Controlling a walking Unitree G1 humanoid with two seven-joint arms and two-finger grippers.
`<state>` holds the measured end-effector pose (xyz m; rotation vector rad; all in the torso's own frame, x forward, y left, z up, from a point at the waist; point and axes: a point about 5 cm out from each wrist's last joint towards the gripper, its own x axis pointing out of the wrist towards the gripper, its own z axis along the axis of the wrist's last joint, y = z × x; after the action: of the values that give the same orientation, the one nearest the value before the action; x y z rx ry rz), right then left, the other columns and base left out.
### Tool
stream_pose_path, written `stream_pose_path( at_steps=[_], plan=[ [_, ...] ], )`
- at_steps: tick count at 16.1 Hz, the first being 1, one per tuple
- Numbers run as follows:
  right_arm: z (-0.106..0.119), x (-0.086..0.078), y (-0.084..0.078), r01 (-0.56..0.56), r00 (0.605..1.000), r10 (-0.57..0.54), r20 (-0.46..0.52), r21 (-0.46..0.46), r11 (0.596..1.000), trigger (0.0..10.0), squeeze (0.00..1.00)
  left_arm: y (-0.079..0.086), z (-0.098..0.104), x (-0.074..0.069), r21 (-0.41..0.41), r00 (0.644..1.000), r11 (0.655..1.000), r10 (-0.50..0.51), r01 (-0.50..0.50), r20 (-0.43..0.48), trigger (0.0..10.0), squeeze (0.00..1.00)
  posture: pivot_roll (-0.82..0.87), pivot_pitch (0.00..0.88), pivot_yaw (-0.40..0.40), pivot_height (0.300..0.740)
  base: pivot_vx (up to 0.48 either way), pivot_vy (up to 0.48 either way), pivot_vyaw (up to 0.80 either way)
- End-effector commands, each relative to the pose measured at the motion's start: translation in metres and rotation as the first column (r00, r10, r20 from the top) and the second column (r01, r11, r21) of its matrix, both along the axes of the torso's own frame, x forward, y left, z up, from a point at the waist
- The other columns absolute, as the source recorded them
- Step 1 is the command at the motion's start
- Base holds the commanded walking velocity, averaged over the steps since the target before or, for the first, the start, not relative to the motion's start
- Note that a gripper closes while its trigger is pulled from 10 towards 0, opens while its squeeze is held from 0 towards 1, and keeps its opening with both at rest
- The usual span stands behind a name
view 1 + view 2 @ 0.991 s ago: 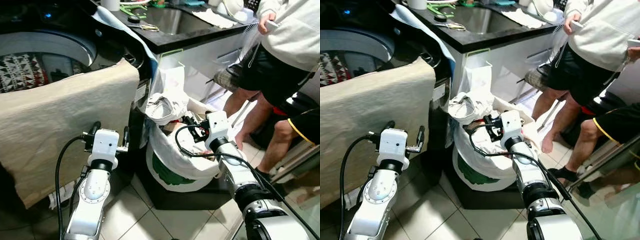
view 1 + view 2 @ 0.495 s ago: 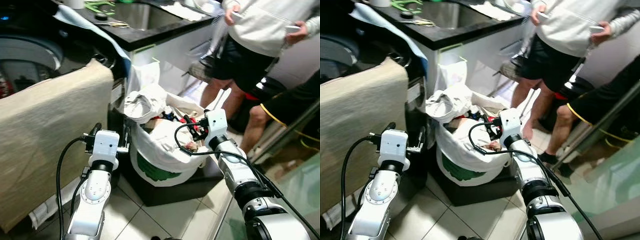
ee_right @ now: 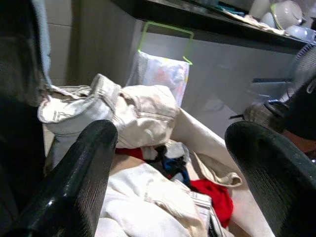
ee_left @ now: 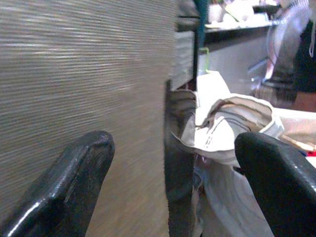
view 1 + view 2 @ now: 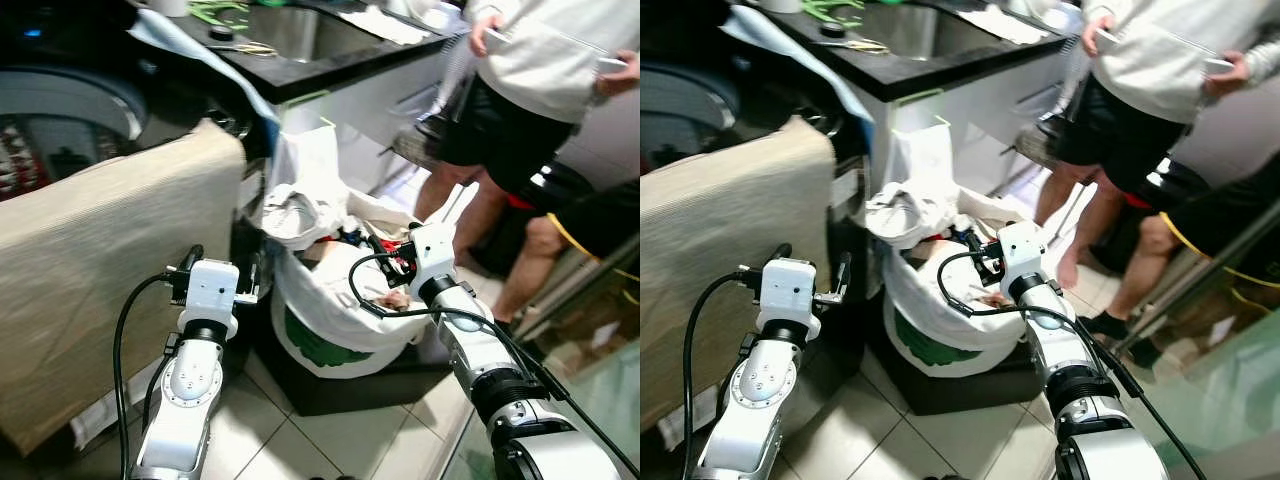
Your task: Clothes washing
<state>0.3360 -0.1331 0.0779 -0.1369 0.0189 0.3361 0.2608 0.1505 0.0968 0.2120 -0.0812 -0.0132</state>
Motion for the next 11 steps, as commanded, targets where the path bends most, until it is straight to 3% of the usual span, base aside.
stream_pose_path(
  at_steps=[1, 5, 11],
  plan=[
    [0.0009, -0.0003, -0.0078, 0.019, 1.000, -0.019, 0.013, -0.014, 1.000, 10.0, 0.00, -0.0044, 0.0005, -0.0001, -0.031, 1.000, 0.999, -0.012, 0.012, 0.008, 10.0, 0.00, 0.15, 0.000, -0.155, 0.740, 0.000, 0.000, 0.00],
    [0.0000, 0.0004, -0.0088, 0.025, 1.000, -0.025, 0.002, -0.022, 0.999, 10.0, 0.00, -0.0042, -0.0007, -0.0004, -0.032, 1.000, 0.999, -0.004, 0.004, -0.001, 10.0, 0.00, 0.14, 0.000, -0.156, 0.740, 0.000, 0.000, 0.00],
    [-0.0049, -0.0014, -0.0087, 0.014, 0.999, -0.014, -0.036, 0.005, 1.000, 10.0, 0.00, -0.0053, -0.0029, -0.0010, -0.026, 1.000, 0.999, -0.019, 0.018, -0.012, 10.0, 0.00, 0.14, 0.000, -0.155, 0.740, 0.000, 0.000, -0.80]
  ],
)
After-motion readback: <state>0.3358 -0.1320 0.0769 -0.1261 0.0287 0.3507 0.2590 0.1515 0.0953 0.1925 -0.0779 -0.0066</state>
